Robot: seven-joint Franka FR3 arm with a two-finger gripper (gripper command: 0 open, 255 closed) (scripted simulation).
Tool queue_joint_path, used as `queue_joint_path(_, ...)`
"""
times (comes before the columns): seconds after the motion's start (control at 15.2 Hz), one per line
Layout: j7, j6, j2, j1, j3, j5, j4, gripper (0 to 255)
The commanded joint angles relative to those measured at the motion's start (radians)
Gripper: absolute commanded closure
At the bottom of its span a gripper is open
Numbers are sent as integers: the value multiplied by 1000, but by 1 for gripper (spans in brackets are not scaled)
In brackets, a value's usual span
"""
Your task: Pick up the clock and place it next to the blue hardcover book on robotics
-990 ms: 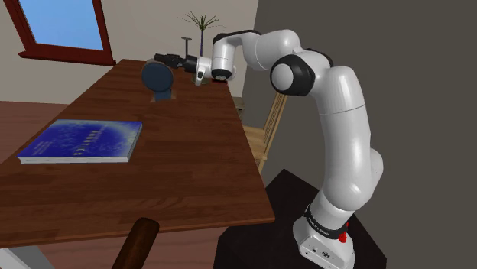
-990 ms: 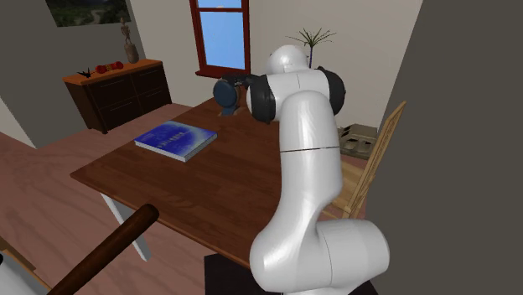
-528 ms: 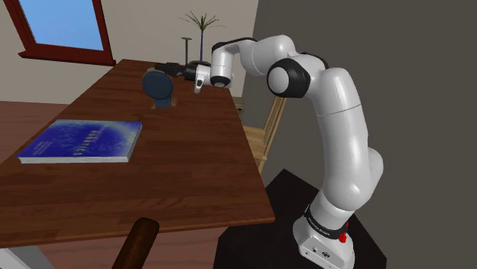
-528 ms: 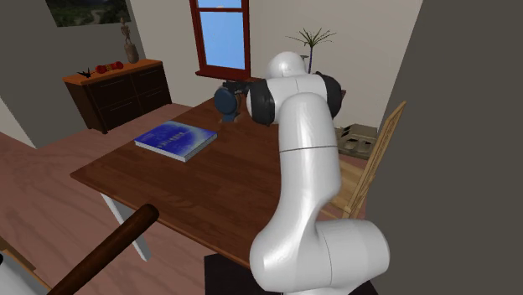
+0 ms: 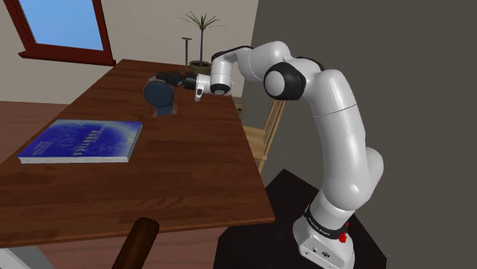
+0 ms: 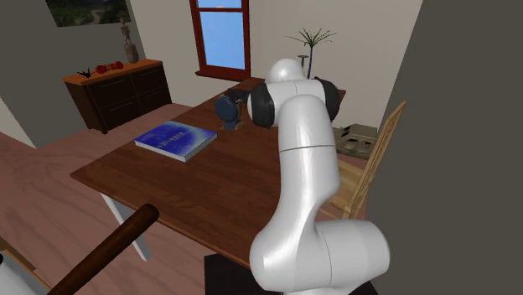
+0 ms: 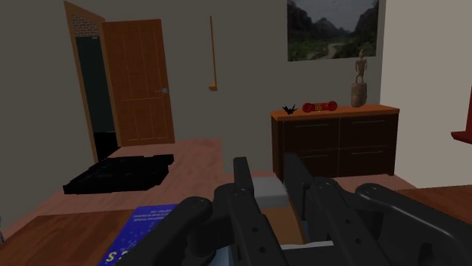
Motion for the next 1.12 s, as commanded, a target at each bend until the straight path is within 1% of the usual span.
queue_joint_path(0.0, -12, -5, 19, -1, 1, 4, 7, 255)
queue_joint_path(1.06, -113, -50, 158, -15, 11, 34, 41, 255)
